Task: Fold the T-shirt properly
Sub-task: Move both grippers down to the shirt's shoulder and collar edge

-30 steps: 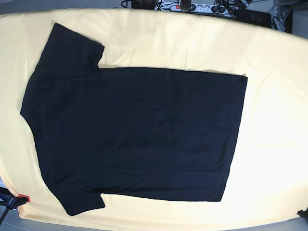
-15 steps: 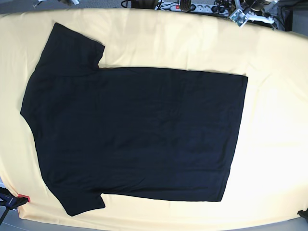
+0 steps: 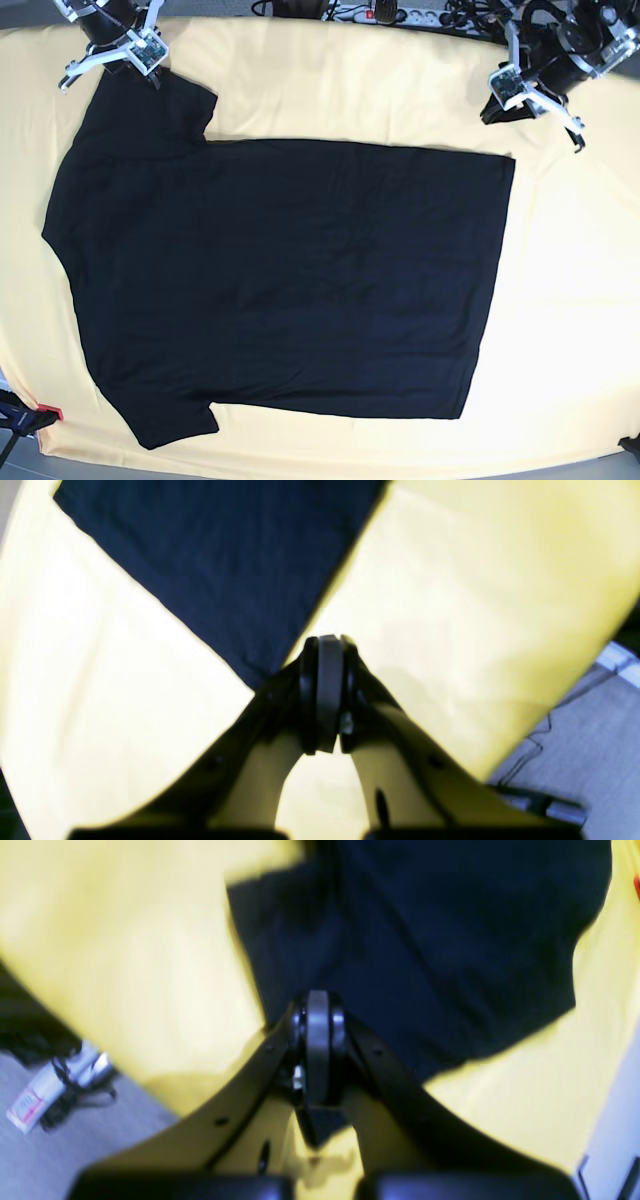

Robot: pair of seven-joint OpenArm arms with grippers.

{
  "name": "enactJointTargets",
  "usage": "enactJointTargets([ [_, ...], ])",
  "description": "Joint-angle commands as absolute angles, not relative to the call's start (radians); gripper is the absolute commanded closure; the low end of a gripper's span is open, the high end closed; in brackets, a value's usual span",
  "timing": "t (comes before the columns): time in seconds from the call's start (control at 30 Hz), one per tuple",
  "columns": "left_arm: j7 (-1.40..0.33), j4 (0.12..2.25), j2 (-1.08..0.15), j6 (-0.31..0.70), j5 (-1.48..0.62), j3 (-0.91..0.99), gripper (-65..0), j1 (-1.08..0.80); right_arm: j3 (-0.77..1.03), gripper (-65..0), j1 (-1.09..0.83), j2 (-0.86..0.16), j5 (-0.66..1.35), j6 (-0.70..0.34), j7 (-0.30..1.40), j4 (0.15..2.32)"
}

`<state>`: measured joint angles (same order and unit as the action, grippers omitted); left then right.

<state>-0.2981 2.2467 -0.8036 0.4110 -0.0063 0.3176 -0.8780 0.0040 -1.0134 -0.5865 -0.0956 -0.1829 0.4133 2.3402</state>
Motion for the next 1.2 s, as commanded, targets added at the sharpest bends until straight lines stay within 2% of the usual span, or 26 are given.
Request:
enactJointTargets([
  [0.0,-0.257,2.219,-0.832,0.438,-0.012,0.323,-3.2,-0.856,0.011,0.0,-0.999,-0.598,-0.101,-0.172,0.399,2.356],
  [0.13,-0.157,2.060,-0.900,0.574,-0.011,0.303,-29.4,-0.747,0.011,0.0,-0.937,-0.596,-0.099,-0.208,0.376,2.336],
  [0.17,-0.148,2.024,-0.917,0.590,-0.011,0.290,-34.4,-0.718,0.011,0.0,-0.929,-0.595,-0.088,-0.219,0.377,2.327],
  [0.2,-0.145,1.992,-0.935,0.593,-0.011,0.271,-36.3,-0.686,0.011,0.0,-0.922,-0.595,-0.070,-0.221,0.377,2.320],
  [0.33,-0.145,1.890,-0.984,0.588,-0.010,0.152,-36.4,-0.529,0.011,0.0,-0.916,-0.586,-0.017,-0.228,0.375,2.317],
  [0.6,-0.132,1.720,-0.982,0.584,0.094,-0.204,-36.4,-0.205,0.011,0.0,-0.916,-0.537,-0.018,-0.229,0.377,2.317],
  [0.73,-0.131,1.686,-0.981,0.521,0.130,-0.345,-36.4,-0.097,0.011,0.0,-0.916,-0.529,-0.018,-0.229,0.377,2.317],
  [0.8,-0.131,1.688,-0.981,0.490,0.135,-0.382,-34.5,-0.058,0.011,0.0,-0.916,-0.526,-0.019,-0.229,0.377,2.315],
  [0.83,-0.131,1.689,-0.980,0.485,0.134,-0.391,-30.4,-0.039,0.011,0.0,-0.916,-0.526,-0.019,-0.229,0.377,2.311],
  [0.9,-0.142,1.695,-0.981,0.485,0.126,-0.395,-15.4,-0.015,0.011,0.0,-0.916,-0.526,-0.024,-0.229,0.377,2.291],
  [0.93,-0.160,1.702,-0.981,0.485,0.119,-0.395,-6.9,-0.007,0.011,-4.2,-0.916,-0.526,-0.030,-0.229,0.377,2.278],
  [0.97,-0.185,1.711,-0.981,0.485,0.112,-0.395,0.0,-0.001,0.011,-12.5,-0.916,-0.527,-0.030,-0.229,0.377,2.263],
  [1.03,-0.228,1.731,-0.981,0.473,0.091,-0.395,0.0,0.001,0.011,-27.8,-0.916,-0.527,-0.030,-0.247,0.377,2.228],
  [1.07,-0.242,1.741,-0.981,0.465,0.086,-0.395,0.0,0.000,0.011,-32.1,-0.913,-0.527,-0.030,-0.280,0.377,2.209],
  [1.17,-0.255,1.763,-0.981,0.441,0.070,-0.395,0.0,0.001,0.011,-33.4,-0.899,-0.527,-0.030,-0.326,0.377,2.162],
])
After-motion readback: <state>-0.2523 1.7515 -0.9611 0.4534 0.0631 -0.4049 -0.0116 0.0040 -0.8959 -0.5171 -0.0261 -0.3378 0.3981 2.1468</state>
